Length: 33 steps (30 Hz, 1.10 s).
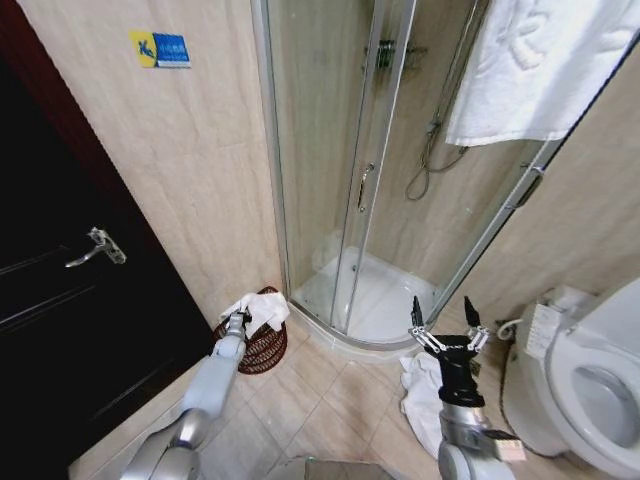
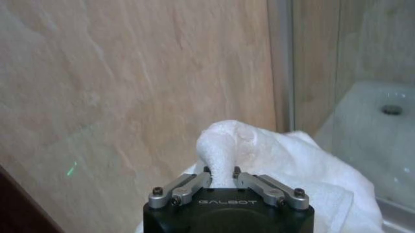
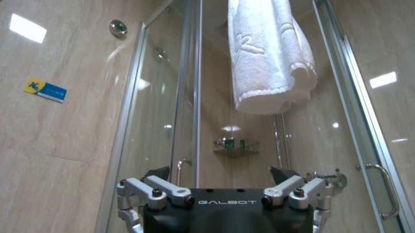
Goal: Discard the used towel into the hamper.
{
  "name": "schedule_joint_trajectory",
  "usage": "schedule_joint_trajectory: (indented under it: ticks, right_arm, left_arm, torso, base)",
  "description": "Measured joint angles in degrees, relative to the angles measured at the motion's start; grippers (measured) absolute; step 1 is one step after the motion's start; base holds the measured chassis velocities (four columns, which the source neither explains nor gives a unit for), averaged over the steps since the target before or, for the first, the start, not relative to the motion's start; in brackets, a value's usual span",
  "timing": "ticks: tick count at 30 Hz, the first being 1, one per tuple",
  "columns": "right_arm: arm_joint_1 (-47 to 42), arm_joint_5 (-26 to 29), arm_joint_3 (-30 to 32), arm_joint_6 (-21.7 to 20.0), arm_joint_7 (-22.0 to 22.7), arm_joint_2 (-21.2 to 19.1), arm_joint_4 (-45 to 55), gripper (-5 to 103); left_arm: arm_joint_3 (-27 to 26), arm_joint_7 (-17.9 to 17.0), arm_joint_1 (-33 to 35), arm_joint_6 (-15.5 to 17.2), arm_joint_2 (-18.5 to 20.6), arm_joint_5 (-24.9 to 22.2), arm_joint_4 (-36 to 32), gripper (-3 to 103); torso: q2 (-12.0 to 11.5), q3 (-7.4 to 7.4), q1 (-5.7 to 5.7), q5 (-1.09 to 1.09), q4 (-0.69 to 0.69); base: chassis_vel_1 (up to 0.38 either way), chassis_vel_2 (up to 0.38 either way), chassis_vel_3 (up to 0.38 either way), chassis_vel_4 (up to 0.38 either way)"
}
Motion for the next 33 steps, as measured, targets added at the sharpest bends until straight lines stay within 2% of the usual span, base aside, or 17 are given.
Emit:
schedule_joint_trajectory:
  ticks: [2, 7, 10, 14, 18, 21, 26, 29, 30, 31, 32, 33]
  right_arm:
    - [0.01, 0.00, -0.01, 0.01, -0.01, -0.01, 0.00, 100]
    - [-0.20, 0.10, 0.05, 0.15, -0.15, 0.00, 0.05, 100]
    - [-0.32, 0.11, 0.03, 0.37, -0.31, 0.09, 0.03, 100]
    - [-0.47, 0.16, 0.04, 0.48, -0.46, 0.12, -0.15, 100]
    - [-0.72, 0.08, 0.02, 0.68, -0.73, 0.14, -0.32, 100]
    - [-1.27, -0.04, 0.46, 1.06, -0.84, 0.14, -0.24, 100]
    - [-1.89, -0.04, 0.80, 1.68, -0.90, 0.14, -0.14, 100]
    - [-2.22, -0.09, 0.84, 1.98, -1.17, 0.14, -0.07, 100]
    - [-2.31, -0.25, 0.77, 2.08, -1.26, 0.15, 0.02, 100]
    - [-2.32, -0.35, 0.73, 2.12, -1.28, 0.15, 0.06, 100]
    - [-2.32, -0.35, 0.73, 2.12, -1.28, 0.15, 0.06, 100]
    - [-2.39, -0.57, 0.62, 2.20, -1.33, 0.15, 0.26, 100]
  left_arm:
    - [0.04, 0.00, 0.13, -0.17, -0.06, 0.32, 0.17, 6]
    - [-0.03, -0.43, -0.42, -1.40, -1.40, 6.23, 4.51, 6]
    - [-0.06, -0.57, -0.93, -1.78, -1.59, 6.76, 6.01, 6]
    - [0.71, -0.27, -1.02, -2.17, -1.82, 7.68, 7.28, 6]
    - [1.31, 0.43, -2.56, -2.63, -3.46, 8.37, 11.26, 6]
    - [1.30, 1.07, -5.74, -4.70, -5.94, 9.97, 17.47, 6]
    - [1.09, 1.26, -7.03, -6.47, -7.00, 10.05, 19.66, 3]
    - [0.08, -0.83, -9.12, -9.14, -8.33, 9.06, 22.81, 14]
    - [-0.06, -2.58, -9.93, -9.44, -8.96, 6.68, 23.24, 19]
    - [-0.08, -3.50, -10.24, -9.44, -9.13, 6.02, 23.34, 24]
    - [-0.08, -3.50, -10.24, -9.44, -9.13, 6.02, 23.34, 24]
    - [-0.11, -5.04, -10.69, -9.37, -9.18, 5.75, 23.47, 30]
  torso:
    - [0.00, 0.00, 0.00, -0.01, 0.00]
    - [0.00, 0.00, 0.00, -0.01, 0.02]
    - [0.00, 0.00, 0.00, 0.00, -0.01]
    - [0.00, 0.00, 0.00, 0.02, 0.02]
    - [0.00, 0.00, 0.00, 0.01, 0.01]
    - [0.00, 0.00, 0.00, 0.01, 0.00]
    - [0.00, 0.00, 0.00, 0.01, 0.02]
    - [0.00, 0.00, 0.00, 0.01, 0.02]
    - [0.00, 0.00, 0.00, 0.00, -0.01]
    - [0.00, 0.00, 0.00, 0.00, -0.01]
    - [0.00, 0.00, 0.00, 0.00, -0.01]
    - [0.00, 0.00, 0.00, 0.01, 0.00]
  base:
    - [0.000, 0.000, 0.000, 0.000]
    - [0.000, 0.000, 0.000, 0.000]
    - [0.000, 0.000, 0.000, 0.000]
    - [0.000, 0.000, 0.000, 0.000]
    - [0.000, 0.000, 0.000, 0.000]
    - [0.000, 0.000, 0.000, 0.000]
    - [0.000, 0.000, 0.000, 0.000]
    - [0.000, 0.000, 0.000, 0.000]
    - [0.000, 0.000, 0.000, 0.000]
    - [0.000, 0.000, 0.000, 0.000]
    - [0.000, 0.000, 0.000, 0.000]
    - [0.000, 0.000, 0.000, 0.000]
